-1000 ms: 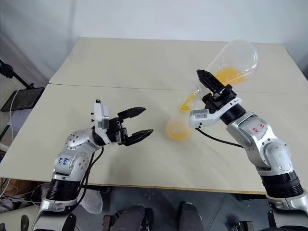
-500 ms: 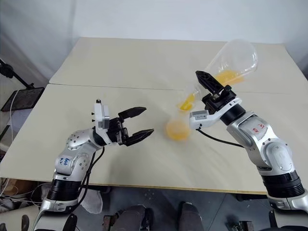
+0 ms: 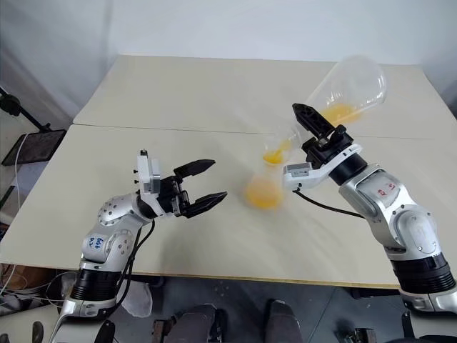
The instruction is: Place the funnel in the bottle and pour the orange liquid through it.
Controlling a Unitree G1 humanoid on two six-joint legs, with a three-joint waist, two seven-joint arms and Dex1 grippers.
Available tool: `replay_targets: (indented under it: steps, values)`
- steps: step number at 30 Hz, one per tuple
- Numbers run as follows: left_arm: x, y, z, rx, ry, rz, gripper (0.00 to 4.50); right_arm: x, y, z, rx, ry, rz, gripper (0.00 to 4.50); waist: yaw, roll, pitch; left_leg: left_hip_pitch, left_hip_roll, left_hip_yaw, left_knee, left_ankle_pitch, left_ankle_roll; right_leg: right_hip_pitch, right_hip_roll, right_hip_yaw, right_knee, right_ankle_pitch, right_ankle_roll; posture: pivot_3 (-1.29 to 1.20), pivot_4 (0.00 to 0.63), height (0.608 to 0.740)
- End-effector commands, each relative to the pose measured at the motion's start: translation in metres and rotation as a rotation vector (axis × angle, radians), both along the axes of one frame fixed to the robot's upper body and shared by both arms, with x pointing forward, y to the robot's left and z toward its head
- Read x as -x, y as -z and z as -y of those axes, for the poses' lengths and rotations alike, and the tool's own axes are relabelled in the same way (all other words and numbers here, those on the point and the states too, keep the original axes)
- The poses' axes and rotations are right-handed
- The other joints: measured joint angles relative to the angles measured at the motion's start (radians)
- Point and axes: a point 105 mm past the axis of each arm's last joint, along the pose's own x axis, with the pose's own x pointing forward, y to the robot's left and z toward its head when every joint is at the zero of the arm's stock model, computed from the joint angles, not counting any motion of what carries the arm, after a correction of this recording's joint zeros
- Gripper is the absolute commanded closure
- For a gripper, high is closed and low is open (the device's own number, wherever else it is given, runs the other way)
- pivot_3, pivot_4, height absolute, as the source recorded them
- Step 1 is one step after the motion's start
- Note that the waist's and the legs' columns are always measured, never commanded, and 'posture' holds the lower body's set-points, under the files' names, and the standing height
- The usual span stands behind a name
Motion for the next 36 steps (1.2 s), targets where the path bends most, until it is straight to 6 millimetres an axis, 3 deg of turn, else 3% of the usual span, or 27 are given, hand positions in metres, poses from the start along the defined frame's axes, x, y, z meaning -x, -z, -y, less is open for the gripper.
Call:
replay_targets:
  steps: [1, 36]
  values:
    - [0.003, -0.006, 0.000, 0.021, -0.001, 0.033, 0.00, 0.006, -0.021, 0.004, -0.004, -0.003, 0.083, 1.94, 0.000, 0.000, 0.000, 0.000, 0.000, 0.000, 0.000, 0.000, 0.000, 0.000, 0.000, 0.000, 0.000, 0.000, 0.000, 0.00, 0.150, 0.740]
    - [0.004, -0.002, 0.005, 0.041, 0.000, 0.020, 0.00, 0.008, -0.033, 0.007, 0.038, -0.012, 0.125, 1.94, 0.000, 0.000, 0.000, 0.000, 0.000, 0.000, 0.000, 0.000, 0.000, 0.000, 0.000, 0.000, -0.001, 0.000, 0.000, 0.00, 0.150, 0.740]
